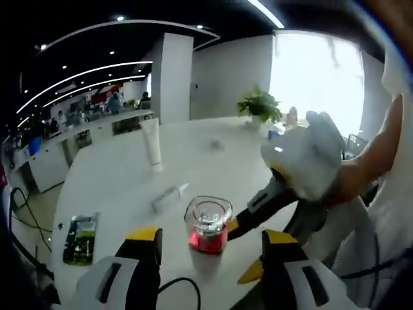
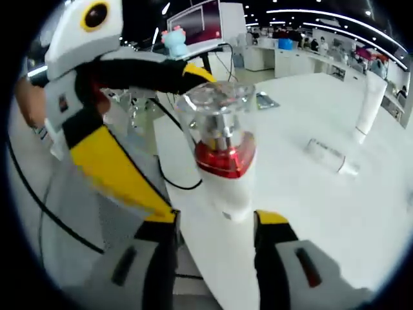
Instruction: Arrange the skincare products in the storage area until every visible bottle or jar stands upright without overlapping.
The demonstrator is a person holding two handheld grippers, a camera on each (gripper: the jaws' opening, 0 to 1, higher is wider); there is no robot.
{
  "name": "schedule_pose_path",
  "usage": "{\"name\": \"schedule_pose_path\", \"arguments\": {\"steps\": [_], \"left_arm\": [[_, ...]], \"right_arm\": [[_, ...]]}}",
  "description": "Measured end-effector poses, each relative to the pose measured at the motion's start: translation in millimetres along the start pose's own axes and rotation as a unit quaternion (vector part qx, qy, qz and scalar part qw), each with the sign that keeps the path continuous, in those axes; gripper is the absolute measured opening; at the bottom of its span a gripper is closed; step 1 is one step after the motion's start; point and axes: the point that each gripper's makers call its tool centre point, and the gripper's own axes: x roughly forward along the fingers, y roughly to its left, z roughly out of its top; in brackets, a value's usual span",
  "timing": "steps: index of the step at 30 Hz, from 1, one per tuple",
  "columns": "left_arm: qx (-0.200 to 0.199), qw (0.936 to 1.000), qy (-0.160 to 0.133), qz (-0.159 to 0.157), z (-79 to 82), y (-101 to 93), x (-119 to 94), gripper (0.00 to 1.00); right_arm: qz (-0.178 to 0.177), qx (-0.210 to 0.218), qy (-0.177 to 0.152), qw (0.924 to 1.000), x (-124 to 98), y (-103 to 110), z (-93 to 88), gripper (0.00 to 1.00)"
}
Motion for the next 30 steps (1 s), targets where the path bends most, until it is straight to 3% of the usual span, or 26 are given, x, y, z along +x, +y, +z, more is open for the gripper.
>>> {"name": "schedule_pose_path", "arguments": {"steps": [3,5,6,8,12,14,15,18,22,26,28,30], "left_arm": [[0.024,0.999,0.038,-0.007,-22.4,5.6,-4,0.63],[0.028,0.9986,0.041,-0.02,-28.8,4.5,-5,0.64],[0.026,0.9988,0.038,-0.012,-30.1,8.9,-6,0.65],[0.046,0.9987,0.022,0.008,-27.0,14.8,-8,0.74],[0.071,0.9975,0.007,-0.006,-22.3,4.7,-10,0.76],[0.092,0.9954,0.026,-0.002,-29.4,5.5,-8,0.76],[0.104,0.9933,0.05,0.0,-39.1,7.3,-7,0.76],[0.124,0.9907,0.057,0.004,-43.9,8.0,-4,0.74],[0.121,0.9912,0.053,-0.004,-43.0,4.5,-1,0.74],[0.118,0.9911,0.062,-0.009,-46.8,4.4,1,0.71],[0.11,0.9922,0.059,-0.008,-45.9,5.7,1,0.69],[0.1,0.9932,0.059,-0.009,-46.0,7.1,1,0.67]], "right_arm": [[0.0,0.014,0.003,0.9999,2,2,4.6,0.46],[-0.012,0.027,0.003,0.9996,3,0,9.6,0.46],[-0.024,0.011,0.01,0.9996,5,-4,12.3,0.46],[-0.029,0.026,0.008,0.9992,4,-5,18.2,0.46],[-0.036,0.053,-0.003,0.9979,5,-8,28.8,0.46],[-0.045,0.056,-0.005,0.9974,6,-10,33.0,0.46],[-0.047,0.056,-0.007,0.9973,7,-10,35.3,0.45],[-0.051,0.053,-0.005,0.9972,9,-8,38.7,0.4],[-0.044,0.044,0.005,0.9981,9,-5,34.3,0.42],[-0.018,0.009,0.008,0.9998,3,-8,30.6,0.47],[0.002,-0.045,0.006,0.999,-2,-11,31.8,0.54],[0.014,-0.105,0.024,0.994,-10,-19,32.5,0.54]]}}
